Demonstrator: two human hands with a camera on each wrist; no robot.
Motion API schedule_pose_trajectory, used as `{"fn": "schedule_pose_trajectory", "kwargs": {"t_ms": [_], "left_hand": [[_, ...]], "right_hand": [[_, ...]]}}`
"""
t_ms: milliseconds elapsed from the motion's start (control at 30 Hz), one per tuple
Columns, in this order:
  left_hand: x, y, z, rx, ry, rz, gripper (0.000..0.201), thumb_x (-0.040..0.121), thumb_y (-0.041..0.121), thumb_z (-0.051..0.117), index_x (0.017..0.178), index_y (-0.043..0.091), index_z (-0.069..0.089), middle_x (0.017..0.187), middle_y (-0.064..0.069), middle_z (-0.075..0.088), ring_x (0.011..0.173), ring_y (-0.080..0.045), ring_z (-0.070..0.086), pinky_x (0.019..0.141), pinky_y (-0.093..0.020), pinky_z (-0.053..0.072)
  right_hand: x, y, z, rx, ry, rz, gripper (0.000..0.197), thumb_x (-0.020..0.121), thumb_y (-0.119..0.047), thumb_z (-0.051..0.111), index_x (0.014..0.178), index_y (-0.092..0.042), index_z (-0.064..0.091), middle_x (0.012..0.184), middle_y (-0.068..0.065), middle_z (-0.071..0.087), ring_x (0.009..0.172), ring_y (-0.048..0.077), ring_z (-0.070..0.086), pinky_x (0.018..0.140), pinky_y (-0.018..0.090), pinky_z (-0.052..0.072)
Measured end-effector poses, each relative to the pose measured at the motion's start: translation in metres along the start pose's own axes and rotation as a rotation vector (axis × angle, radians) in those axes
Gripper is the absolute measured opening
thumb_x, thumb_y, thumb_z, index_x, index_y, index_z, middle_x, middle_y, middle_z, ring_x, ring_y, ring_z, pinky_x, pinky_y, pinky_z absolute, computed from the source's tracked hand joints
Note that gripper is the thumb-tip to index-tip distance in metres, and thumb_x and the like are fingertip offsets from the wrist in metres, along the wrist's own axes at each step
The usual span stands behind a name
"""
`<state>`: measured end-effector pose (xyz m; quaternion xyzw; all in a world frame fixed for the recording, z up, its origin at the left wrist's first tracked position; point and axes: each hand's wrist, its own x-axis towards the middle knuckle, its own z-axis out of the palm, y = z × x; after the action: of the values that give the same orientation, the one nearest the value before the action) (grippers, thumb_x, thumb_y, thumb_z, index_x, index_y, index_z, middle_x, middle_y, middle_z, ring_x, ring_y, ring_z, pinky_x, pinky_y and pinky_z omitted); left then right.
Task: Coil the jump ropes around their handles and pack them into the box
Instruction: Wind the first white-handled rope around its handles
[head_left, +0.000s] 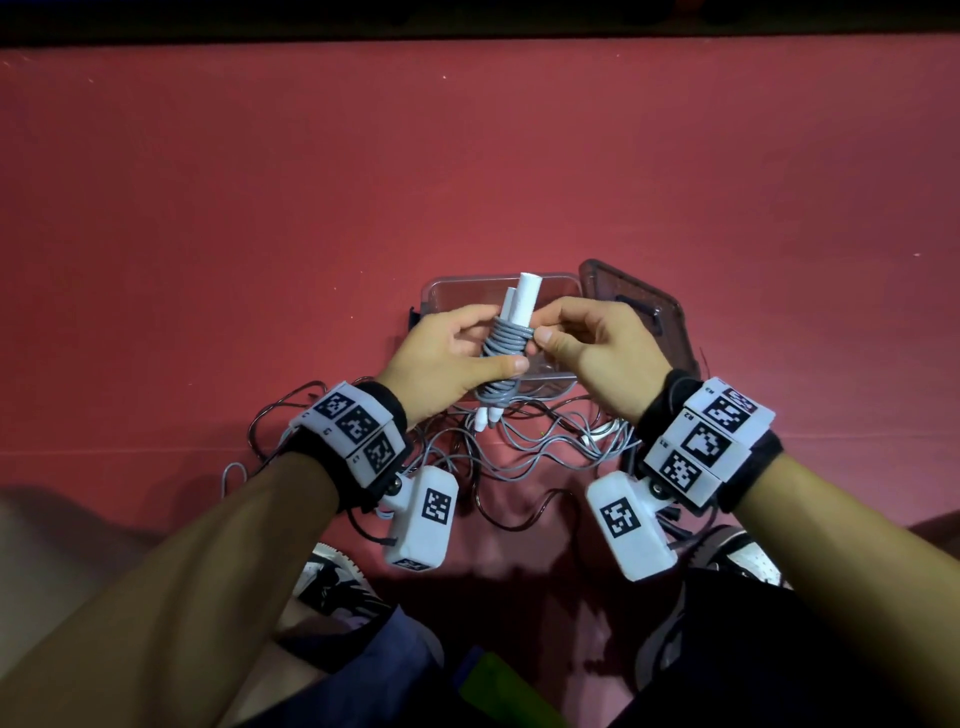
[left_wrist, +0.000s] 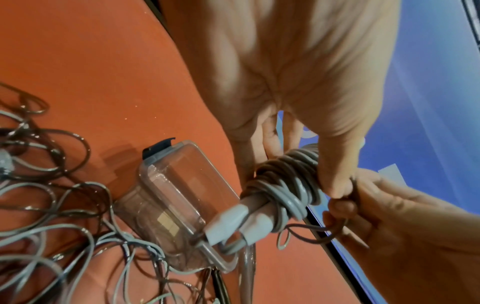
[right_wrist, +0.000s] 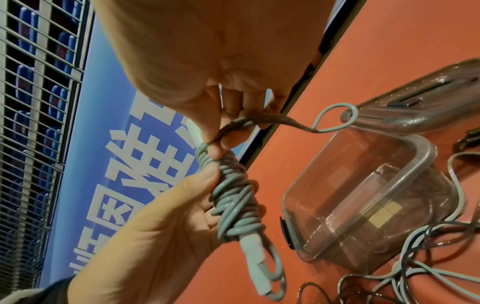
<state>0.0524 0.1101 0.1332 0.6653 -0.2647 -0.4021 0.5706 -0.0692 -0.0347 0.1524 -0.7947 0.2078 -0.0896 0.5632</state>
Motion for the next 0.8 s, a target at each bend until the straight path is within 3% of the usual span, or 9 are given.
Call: {"fn": "schedule_pose_trajectory", "kwargs": {"t_ms": [67,167,233,367,467,567,667,800], "left_hand": [[0.0,0.0,-0.001,-0.011,0.01,-0.018,0.041,0.085,-0.005,0.075,0.12,0.013,0.064,0.11,-0.008,0.076,0.096,-0.015,0.074,0.087,-0.028,0.058],[0.002,-0.002,-0.001,0.004,0.013,-0.048,0.032,0.087,0.0,0.074,0.115,0.013,0.067,0.114,-0.01,0.074,0.103,-0.016,0.071,0.099,-0.035,0.055],[0.001,-0.002,0.001,-0.023,-0.014,-0.067,0.028,0.088,0.001,0.071,0.112,0.016,0.069,0.112,-0.008,0.075,0.103,-0.017,0.071,0.099,-0.036,0.054],[-0.001,-0.001,0.002,-0.125,-0.053,-0.081,0.036,0.08,0.01,0.064,0.116,0.014,0.068,0.113,-0.015,0.074,0.105,-0.025,0.07,0.1,-0.04,0.053],[-0.002,-0.001,0.0,-0.101,-0.098,-0.058,0.038,0.083,0.008,0.077,0.119,0.015,0.069,0.114,-0.015,0.074,0.104,-0.022,0.07,0.1,-0.037,0.054],[-0.003,0.001,0.001,-0.086,-0.083,-0.044,0.036,0.086,0.004,0.075,0.12,0.014,0.07,0.113,-0.013,0.075,0.1,-0.017,0.071,0.094,-0.03,0.055],[-0.002,0.003,0.0,-0.1,-0.051,-0.029,0.033,0.089,-0.001,0.07,0.122,0.007,0.068,0.114,-0.016,0.074,0.102,-0.02,0.071,0.093,-0.029,0.056],[-0.002,0.003,-0.003,-0.104,-0.014,-0.024,0.028,0.091,-0.004,0.065,0.118,0.003,0.068,0.109,-0.014,0.075,0.098,-0.021,0.071,0.092,-0.032,0.057]], "right_hand": [[0.0,-0.001,-0.003,-0.005,-0.017,-0.014,0.021,0.097,-0.001,0.058,0.093,-0.017,0.071,0.082,0.009,0.073,0.075,0.01,0.062,0.074,0.018,0.051],[0.002,0.0,-0.004,-0.024,0.009,-0.014,0.011,0.094,-0.007,0.065,0.092,-0.014,0.073,0.078,0.006,0.07,0.069,0.007,0.059,0.07,0.017,0.049],[0.003,0.002,-0.002,0.009,0.062,0.026,0.004,0.091,-0.012,0.071,0.09,-0.009,0.071,0.075,0.003,0.067,0.066,0.01,0.058,0.068,0.023,0.049],[0.004,0.007,-0.003,-0.008,0.069,0.088,0.021,0.089,-0.031,0.073,0.091,-0.01,0.071,0.074,0.011,0.067,0.067,0.015,0.056,0.068,0.036,0.051],[0.002,0.007,-0.003,-0.034,0.057,0.036,0.019,0.09,-0.035,0.072,0.087,-0.017,0.075,0.079,0.021,0.066,0.066,0.015,0.053,0.069,0.039,0.049],[0.002,0.007,-0.002,-0.006,0.094,0.041,0.02,0.089,-0.034,0.073,0.08,-0.017,0.072,0.067,0.005,0.06,0.062,0.012,0.05,0.065,0.031,0.044],[0.003,0.01,-0.003,-0.025,0.083,0.023,0.019,0.092,-0.031,0.07,0.083,-0.015,0.071,0.072,-0.002,0.064,0.067,0.013,0.056,0.071,0.035,0.05],[0.003,0.011,-0.004,-0.037,0.043,-0.005,0.01,0.097,-0.014,0.062,0.092,-0.01,0.07,0.074,-0.007,0.066,0.073,0.011,0.061,0.08,0.036,0.052]]}}
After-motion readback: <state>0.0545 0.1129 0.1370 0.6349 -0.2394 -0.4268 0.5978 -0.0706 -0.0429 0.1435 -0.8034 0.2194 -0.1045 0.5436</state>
